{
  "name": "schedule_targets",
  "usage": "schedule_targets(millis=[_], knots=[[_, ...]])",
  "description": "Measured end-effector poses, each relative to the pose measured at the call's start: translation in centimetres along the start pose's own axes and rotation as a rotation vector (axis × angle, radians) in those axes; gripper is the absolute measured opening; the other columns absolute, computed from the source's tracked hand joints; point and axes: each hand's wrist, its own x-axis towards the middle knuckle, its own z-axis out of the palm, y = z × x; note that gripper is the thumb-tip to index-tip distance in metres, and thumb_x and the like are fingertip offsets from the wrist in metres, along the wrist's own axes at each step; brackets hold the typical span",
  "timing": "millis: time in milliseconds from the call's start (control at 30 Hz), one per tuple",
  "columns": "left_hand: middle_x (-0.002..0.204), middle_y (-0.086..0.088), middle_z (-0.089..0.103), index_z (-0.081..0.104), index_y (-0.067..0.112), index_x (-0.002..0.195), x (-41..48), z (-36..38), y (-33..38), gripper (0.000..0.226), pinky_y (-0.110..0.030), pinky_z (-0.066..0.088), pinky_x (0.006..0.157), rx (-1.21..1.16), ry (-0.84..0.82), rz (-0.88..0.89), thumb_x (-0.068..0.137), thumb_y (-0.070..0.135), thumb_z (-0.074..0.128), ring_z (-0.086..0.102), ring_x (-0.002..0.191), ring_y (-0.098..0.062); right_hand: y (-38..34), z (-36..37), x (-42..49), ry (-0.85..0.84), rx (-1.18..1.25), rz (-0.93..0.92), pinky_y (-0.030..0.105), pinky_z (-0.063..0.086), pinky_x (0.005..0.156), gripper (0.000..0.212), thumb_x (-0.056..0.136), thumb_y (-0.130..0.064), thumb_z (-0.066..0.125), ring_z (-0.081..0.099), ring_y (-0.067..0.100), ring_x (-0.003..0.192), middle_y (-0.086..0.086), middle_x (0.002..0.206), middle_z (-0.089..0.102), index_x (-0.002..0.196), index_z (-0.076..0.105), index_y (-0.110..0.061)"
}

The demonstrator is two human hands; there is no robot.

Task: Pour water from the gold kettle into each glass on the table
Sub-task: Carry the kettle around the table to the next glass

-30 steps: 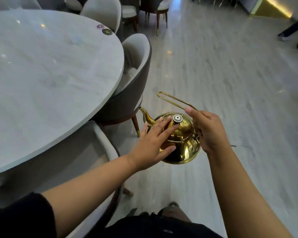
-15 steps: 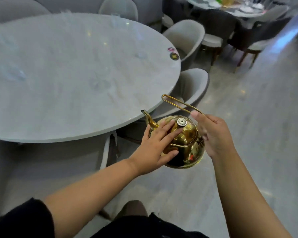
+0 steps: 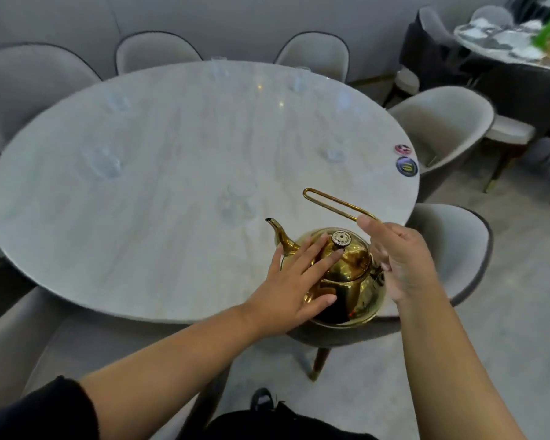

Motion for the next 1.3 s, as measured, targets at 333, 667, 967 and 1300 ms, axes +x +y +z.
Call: schedule_targets(millis=[333, 667, 967, 1300], knots=[[0.158, 0.007, -0.011, 0.002, 0.037, 0.148, 8.3, -3.2, -4.6, 0.062, -0.043, -0.02, 0.11, 0.067, 0.0, -0.144, 0.096, 0.052, 0.032, -0.015, 0.144, -0.01, -0.6, 1.7, 12.1, -0.091, -0.074, 0.053, 0.028, 0.028, 0.054, 0.053, 0.056, -0.04, 0.075, 0.02, 0.009, 0.038, -0.008, 0.035, 0.026, 0.035, 0.031, -0.02], [0.156, 0.013, -0.014, -0.003, 0.044, 0.144, 13.6, -2.2, -6.0, 0.063, -0.043, -0.015, 0.111, -0.026, 0.132, -0.339, 0.096, 0.052, 0.036, -0.016, 0.143, -0.008, -1.1, 2.3, 21.4, -0.267, -0.173, 0.043, 0.028, 0.021, 0.051, 0.061, 0.057, -0.038, 0.082, 0.018, 0.01, 0.04, -0.007, 0.04, 0.021, 0.042, 0.026, -0.022], [0.155, 0.015, -0.021, -0.005, 0.042, 0.147, 14.6, -2.3, -7.8, 0.065, -0.043, -0.012, 0.113, -0.086, 0.047, -0.4, 0.096, 0.052, 0.034, -0.009, 0.143, -0.001, 0.4, 3.9, 25.5, -0.37, -0.301, 0.014, 0.031, 0.036, 0.06, 0.057, 0.063, -0.037, 0.083, 0.034, 0.021, 0.053, 0.005, 0.05, 0.03, 0.046, 0.04, -0.004], [0.152, 0.014, -0.027, -0.017, 0.045, 0.142, 13.9, -3.1, -9.9, 0.067, -0.036, -0.02, 0.108, -0.073, -0.017, -0.385, 0.096, 0.054, 0.031, 0.014, 0.143, -0.007, 0.4, 7.6, 26.3, -0.39, -0.594, -0.092, 0.037, 0.033, 0.062, 0.062, 0.074, -0.051, 0.071, 0.028, 0.021, 0.051, -0.006, 0.04, 0.023, 0.042, 0.036, -0.011]])
